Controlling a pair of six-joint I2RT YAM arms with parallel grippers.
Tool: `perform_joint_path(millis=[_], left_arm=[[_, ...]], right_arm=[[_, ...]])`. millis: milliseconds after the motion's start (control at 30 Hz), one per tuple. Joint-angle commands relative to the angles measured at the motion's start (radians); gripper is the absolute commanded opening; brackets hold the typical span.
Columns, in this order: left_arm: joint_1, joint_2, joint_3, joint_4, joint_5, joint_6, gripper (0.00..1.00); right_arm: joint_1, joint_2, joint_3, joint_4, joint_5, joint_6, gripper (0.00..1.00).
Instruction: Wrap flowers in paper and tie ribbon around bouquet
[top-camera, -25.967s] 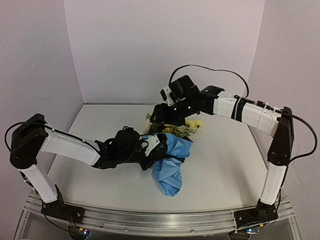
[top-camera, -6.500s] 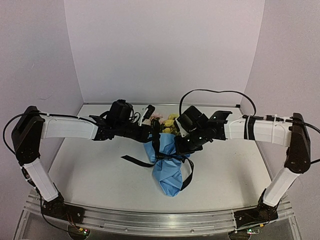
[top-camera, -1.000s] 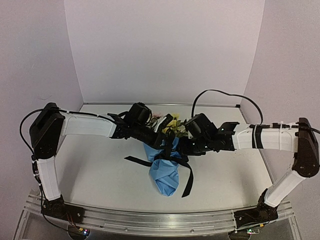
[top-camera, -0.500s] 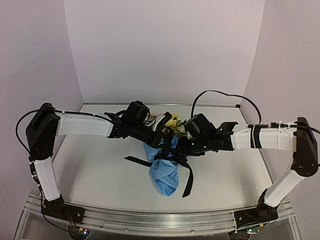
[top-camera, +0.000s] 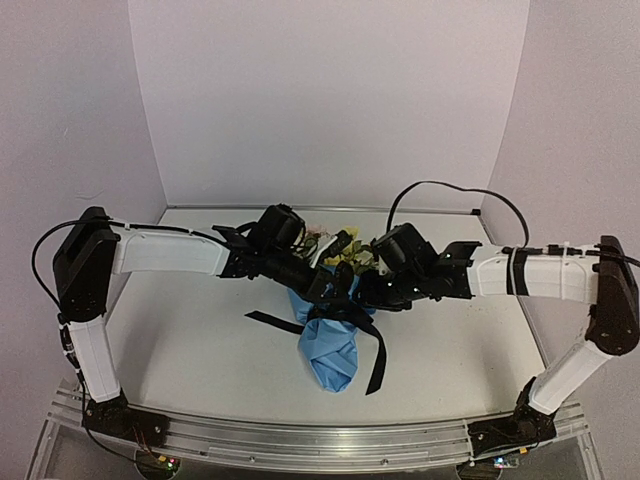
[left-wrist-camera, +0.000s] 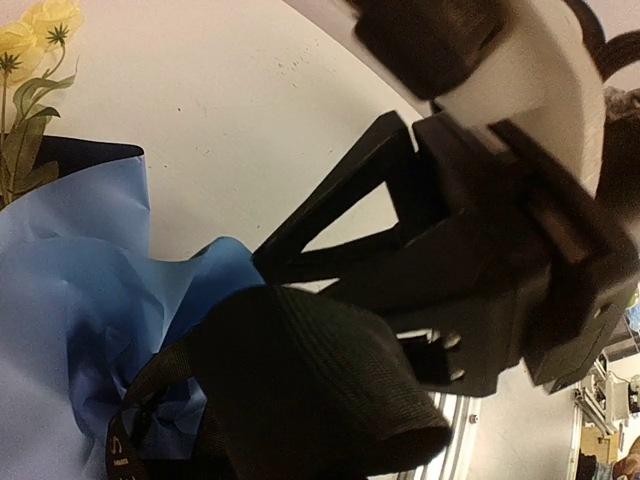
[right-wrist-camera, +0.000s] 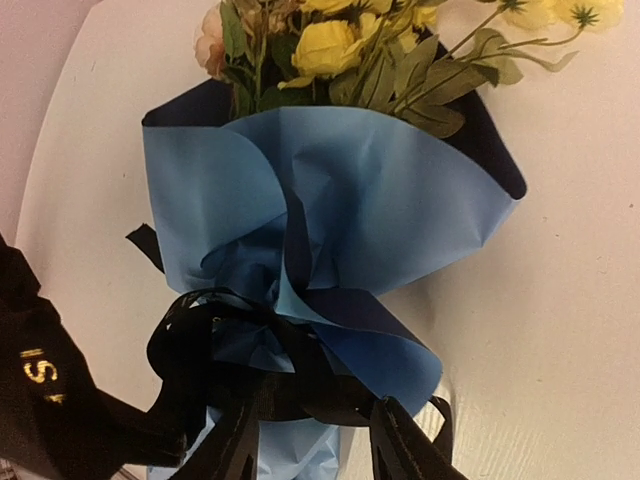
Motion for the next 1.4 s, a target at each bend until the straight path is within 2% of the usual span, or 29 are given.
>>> perform_joint_path(millis=[0,367,600,1067,1133,1267,1367], left_arm=[[0.0,-0.041,-0.01,0.06,-0.033,-0.007,0.0],[0.0,-0.064,-0.039,0.085,-0.033,-0.016,0.0],[0.0,-0.065,-0.037,0.089,-0.033,-0.018,0.0],[0.0,-0.035,0.012,0.042,0.026,0.012,0.0],[0.0,-0.033,0.015,0.038,0.031,0.013,0.0],[0.0,-0.033,0.01,0.041,0.029,0.011,0.0],[0.0,-0.034,0.008,0.043,0.025,0.01,0.0]], right_arm=[[0.001,0.078,0.089,-0.006,-0.074,-0.069,0.4],[-0.012,0.138,0.098,-0.008,-0.013,-0.057,0.44],[-0.027,0.166,0.108,0.001,-0.089,-0.066,0.41],[-0.03,0.018,0.014,0.034,-0.102,-0.061,0.07],[-0.029,0.019,0.004,0.04,-0.114,-0.061,0.08],[-0.03,0.051,0.027,0.041,-0.116,-0.079,0.28],[-0.042,0.098,0.067,0.036,-0.118,-0.095,0.34]])
